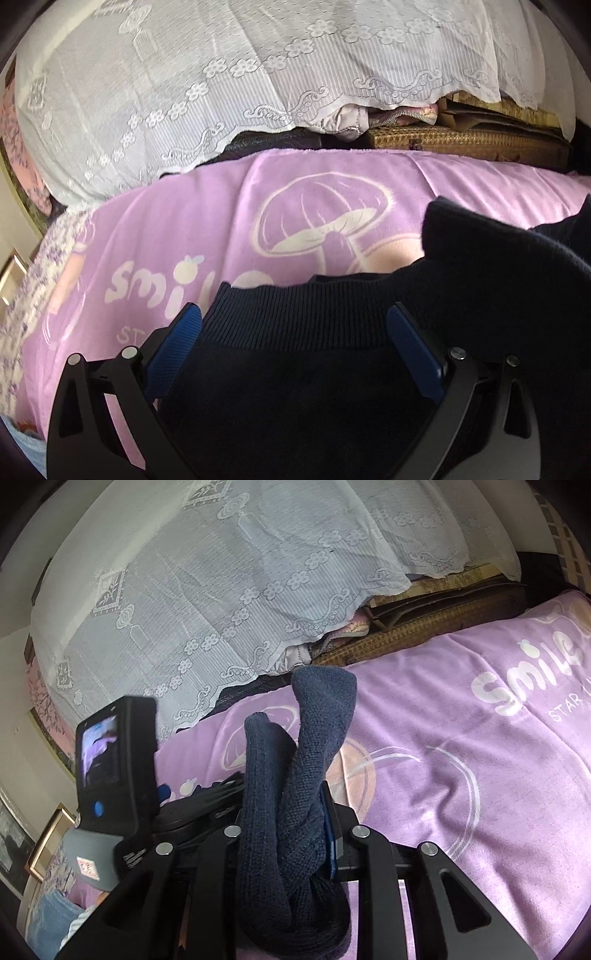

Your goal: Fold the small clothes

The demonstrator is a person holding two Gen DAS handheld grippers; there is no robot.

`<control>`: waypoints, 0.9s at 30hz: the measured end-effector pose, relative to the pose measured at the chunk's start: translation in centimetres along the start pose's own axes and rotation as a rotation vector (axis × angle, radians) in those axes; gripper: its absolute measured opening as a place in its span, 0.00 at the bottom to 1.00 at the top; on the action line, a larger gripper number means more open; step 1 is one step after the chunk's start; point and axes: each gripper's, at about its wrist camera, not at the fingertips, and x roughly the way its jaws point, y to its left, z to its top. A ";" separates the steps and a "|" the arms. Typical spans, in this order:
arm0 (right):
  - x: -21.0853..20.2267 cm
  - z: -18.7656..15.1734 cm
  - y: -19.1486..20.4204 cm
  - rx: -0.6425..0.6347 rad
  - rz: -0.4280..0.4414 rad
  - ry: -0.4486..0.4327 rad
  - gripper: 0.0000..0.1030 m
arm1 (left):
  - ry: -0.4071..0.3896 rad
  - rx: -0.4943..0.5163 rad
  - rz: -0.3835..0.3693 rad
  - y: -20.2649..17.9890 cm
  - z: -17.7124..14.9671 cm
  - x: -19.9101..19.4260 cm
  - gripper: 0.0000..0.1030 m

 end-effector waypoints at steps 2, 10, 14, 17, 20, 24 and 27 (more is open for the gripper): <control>-0.1 -0.2 0.6 -0.024 0.003 0.001 0.23 | -0.004 0.008 0.002 -0.2 -0.1 0.1 0.96; -0.9 -1.2 3.9 -0.129 0.035 0.014 0.23 | -0.036 -0.025 -0.005 0.8 0.1 -0.4 0.96; -1.2 -1.7 5.6 -0.176 0.033 0.008 0.23 | -0.050 -0.042 0.002 2.1 0.2 -0.8 0.96; -1.3 -1.9 6.9 -0.198 0.039 0.011 0.23 | -0.064 -0.052 0.020 3.2 0.2 -1.3 0.96; -1.3 -2.1 8.4 -0.220 0.041 0.012 0.23 | -0.076 -0.063 0.038 4.7 0.1 -1.7 0.95; -1.0 -2.3 10.5 -0.241 0.058 0.020 0.23 | -0.082 -0.091 0.054 7.1 -0.1 -1.9 0.95; -0.9 -2.6 12.4 -0.268 0.067 0.023 0.23 | -0.089 -0.114 0.071 9.1 -0.2 -2.2 0.95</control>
